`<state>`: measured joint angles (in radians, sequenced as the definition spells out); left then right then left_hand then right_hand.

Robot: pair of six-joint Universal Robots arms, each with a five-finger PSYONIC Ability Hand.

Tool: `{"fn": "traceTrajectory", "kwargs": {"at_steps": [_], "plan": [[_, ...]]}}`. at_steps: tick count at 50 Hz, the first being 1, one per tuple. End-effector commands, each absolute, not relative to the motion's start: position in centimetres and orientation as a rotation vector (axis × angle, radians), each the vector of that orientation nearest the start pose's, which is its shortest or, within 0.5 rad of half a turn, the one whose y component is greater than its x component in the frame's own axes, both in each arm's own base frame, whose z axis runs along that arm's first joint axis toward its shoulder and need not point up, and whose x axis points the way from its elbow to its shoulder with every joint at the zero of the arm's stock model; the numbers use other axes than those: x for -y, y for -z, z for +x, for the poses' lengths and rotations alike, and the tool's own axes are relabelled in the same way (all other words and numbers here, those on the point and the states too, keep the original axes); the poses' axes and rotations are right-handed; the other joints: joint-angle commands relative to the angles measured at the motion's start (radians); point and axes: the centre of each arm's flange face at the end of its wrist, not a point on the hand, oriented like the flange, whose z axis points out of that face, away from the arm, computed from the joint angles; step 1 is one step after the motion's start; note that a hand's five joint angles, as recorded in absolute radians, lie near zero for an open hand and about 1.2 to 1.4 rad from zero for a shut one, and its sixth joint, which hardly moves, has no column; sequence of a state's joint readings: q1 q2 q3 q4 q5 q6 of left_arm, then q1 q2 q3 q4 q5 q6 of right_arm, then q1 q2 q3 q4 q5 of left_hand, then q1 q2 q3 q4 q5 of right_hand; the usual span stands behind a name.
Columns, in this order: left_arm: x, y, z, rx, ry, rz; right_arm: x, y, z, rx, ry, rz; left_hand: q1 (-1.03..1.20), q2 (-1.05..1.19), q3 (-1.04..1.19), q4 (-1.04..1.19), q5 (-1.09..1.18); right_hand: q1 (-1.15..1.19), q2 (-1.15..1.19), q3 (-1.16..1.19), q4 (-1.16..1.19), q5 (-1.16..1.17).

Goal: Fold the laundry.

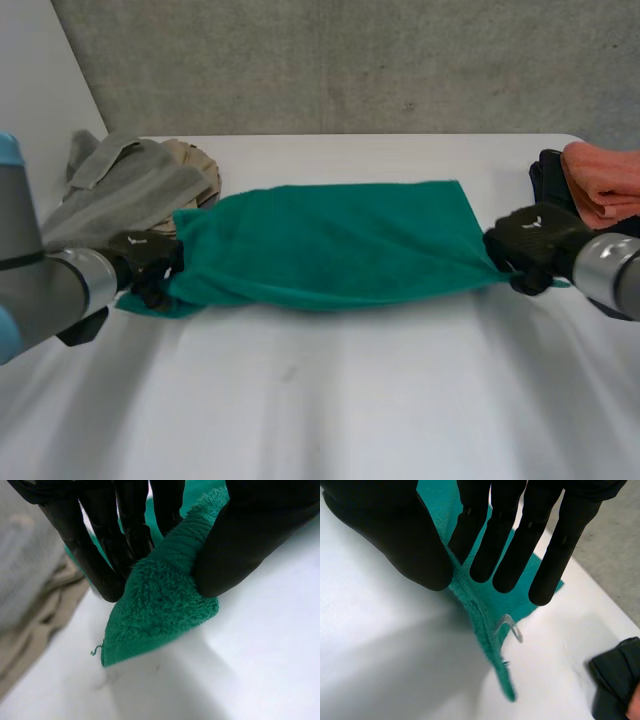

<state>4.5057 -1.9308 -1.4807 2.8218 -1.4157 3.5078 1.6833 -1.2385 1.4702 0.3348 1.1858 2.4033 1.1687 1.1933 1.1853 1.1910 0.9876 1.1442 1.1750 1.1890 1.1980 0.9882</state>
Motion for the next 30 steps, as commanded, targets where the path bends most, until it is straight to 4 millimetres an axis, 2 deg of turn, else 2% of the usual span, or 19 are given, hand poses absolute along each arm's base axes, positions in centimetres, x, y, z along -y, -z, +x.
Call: {"fn": "traceTrajectory", "kwargs": {"at_steps": [1, 3, 5, 9, 14, 15, 17, 18, 21, 22, 26, 30], "plan": [[21.6, -25.0, -21.6, -2.518, 1.509, 1.190, 23.2, -24.4, 17.8, -2.356, 1.079, -1.800, 0.228, 0.203, 0.211, 0.205, 0.234, 0.252, 0.221, 0.207, 0.198, 0.233], [20.2, -24.7, -21.9, -2.446, 1.440, 1.337, 22.2, -24.7, 17.6, -2.317, 0.963, -1.920, 0.228, 0.203, 0.211, 0.205, 0.234, 0.252, 0.221, 0.207, 0.198, 0.233], [19.9, -24.4, -21.9, -2.380, 1.412, 1.412, 22.2, -24.6, 17.6, -2.313, 0.971, -1.941, 0.228, 0.203, 0.211, 0.205, 0.234, 0.252, 0.221, 0.207, 0.198, 0.233], [21.4, -22.7, -22.1, -2.252, 1.355, 1.487, 23.7, -23.8, 18.1, -2.335, 1.062, -1.913, 0.228, 0.203, 0.211, 0.205, 0.234, 0.252, 0.221, 0.207, 0.198, 0.233], [25.3, -20.6, -22.8, -2.127, 1.361, 1.430, 26.1, -21.9, 19.2, -2.344, 1.154, -1.893, 0.228, 0.203, 0.211, 0.205, 0.234, 0.252, 0.221, 0.207, 0.198, 0.233], [26.6, -20.4, -23.4, -2.087, 1.397, 1.402, 27.3, -21.3, 19.6, -2.349, 1.212, -1.891, 0.228, 0.203, 0.211, 0.205, 0.234, 0.252, 0.221, 0.207, 0.198, 0.233], [28.2, -20.4, -24.1, -2.035, 1.448, 1.357, 28.5, -20.7, 20.1, -2.352, 1.282, -1.881, 0.228, 0.203, 0.211, 0.205, 0.234, 0.252, 0.221, 0.207, 0.198, 0.233], [29.7, -20.3, -24.7, -1.989, 1.499, 1.322, 29.9, -20.0, 20.6, -2.356, 1.366, -1.858, 0.228, 0.203, 0.211, 0.205, 0.234, 0.252, 0.221, 0.207, 0.198, 0.233], [31.8, -20.2, -25.8, -1.918, 1.570, 1.274, 32.0, -19.2, 21.3, -2.359, 1.509, -1.809, 0.228, 0.203, 0.211, 0.205, 0.234, 0.252, 0.221, 0.207, 0.198, 0.233], [33.2, -20.1, -26.4, -1.871, 1.606, 1.257, 33.4, -18.6, 21.7, -2.357, 1.606, -1.774, 0.228, 0.203, 0.211, 0.205, 0.234, 0.252, 0.221, 0.207, 0.198, 0.233], [35.7, -19.3, -28.0, -1.783, 1.681, 1.234, 36.5, -17.2, 22.6, -2.332, 1.810, -1.692, 0.228, 0.203, 0.211, 0.205, 0.234, 0.252, 0.221, 0.207, 0.198, 0.233], [37.3, -18.2, -29.6, -1.728, 1.727, 1.238, 38.4, -16.0, 23.3, -2.288, 1.938, -1.666, 0.228, 0.203, 0.211, 0.205, 0.234, 0.252, 0.221, 0.207, 0.198, 0.233]]}}
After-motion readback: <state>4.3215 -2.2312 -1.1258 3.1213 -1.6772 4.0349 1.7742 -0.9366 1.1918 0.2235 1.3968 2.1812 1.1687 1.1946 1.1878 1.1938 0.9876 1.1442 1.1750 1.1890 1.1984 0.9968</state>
